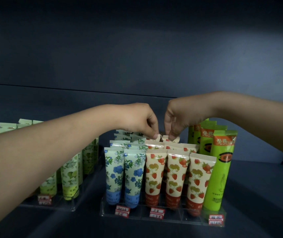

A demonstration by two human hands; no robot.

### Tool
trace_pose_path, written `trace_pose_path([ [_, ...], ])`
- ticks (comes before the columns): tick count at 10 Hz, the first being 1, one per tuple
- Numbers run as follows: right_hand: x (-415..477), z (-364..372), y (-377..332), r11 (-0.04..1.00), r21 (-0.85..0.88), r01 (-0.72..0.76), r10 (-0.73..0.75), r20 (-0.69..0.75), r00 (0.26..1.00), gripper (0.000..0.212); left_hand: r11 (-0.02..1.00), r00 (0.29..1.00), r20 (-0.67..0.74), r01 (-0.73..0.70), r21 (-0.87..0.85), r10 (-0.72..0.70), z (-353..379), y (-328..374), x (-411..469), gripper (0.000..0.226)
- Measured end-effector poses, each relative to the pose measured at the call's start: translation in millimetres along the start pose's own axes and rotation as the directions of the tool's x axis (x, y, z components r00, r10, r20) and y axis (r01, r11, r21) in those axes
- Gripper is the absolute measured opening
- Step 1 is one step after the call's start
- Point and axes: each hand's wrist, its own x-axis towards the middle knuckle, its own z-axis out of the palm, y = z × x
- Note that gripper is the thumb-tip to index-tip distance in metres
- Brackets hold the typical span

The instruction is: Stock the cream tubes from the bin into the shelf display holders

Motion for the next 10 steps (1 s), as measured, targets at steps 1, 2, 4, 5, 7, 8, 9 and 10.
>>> trace_pose_path([
  [1,-0.1,0.1,0.1,1.0,-0.003,-0.002,0.002,-0.002,1.0,0.009,1.0,1.0,0.006,0.002,-0.014,-0.002,0.0,-1.3,-0.3,0.012],
  [2,-0.2,0.2,0.0,1.0,-0.005,0.003,-0.003,-0.001,1.0,0.011,1.0,1.0,0.015,-0.003,-0.023,0.004,1.0,-2.3,-0.9,0.013],
  [4,-0.7,-0.4,-0.8,1.0,-0.003,-0.011,0.011,0.009,1.0,0.012,0.999,1.0,0.022,-0.014,-0.039,0.015,1.5,-2.1,-2.8,0.014],
  [5,-1.1,-0.6,-0.2,1.0,0.001,-0.006,0.006,0.014,1.0,0.011,0.999,1.0,0.022,-0.003,-0.049,0.004,0.6,-2.7,-4.1,0.014],
  [7,-3.1,-1.9,-0.1,1.0,0.005,0.007,-0.007,0.012,1.0,0.011,0.998,1.0,0.02,0.005,-0.063,-0.004,-2.4,-1.5,-7.4,0.013],
  [8,-3.5,-1.3,0.5,1.0,-0.017,0.0,0.0,0.019,1.0,0.012,0.998,1.0,0.009,0.019,-0.062,-0.018,-5.0,-1.5,-9.5,0.014],
  [9,-4.5,-1.3,-0.6,1.0,-0.025,0.0,0.0,0.01,1.0,0.012,0.998,1.0,-0.012,0.019,-0.053,-0.02,-7.0,-2.1,-12.2,0.013],
  [10,-8.1,-1.9,-2.9,1.0,0.001,-0.001,0.001,-0.062,0.998,0.012,0.998,0.993,-0.113,0.026,-0.054,-0.032,-10.2,-0.8,-17.2,0.012],
])
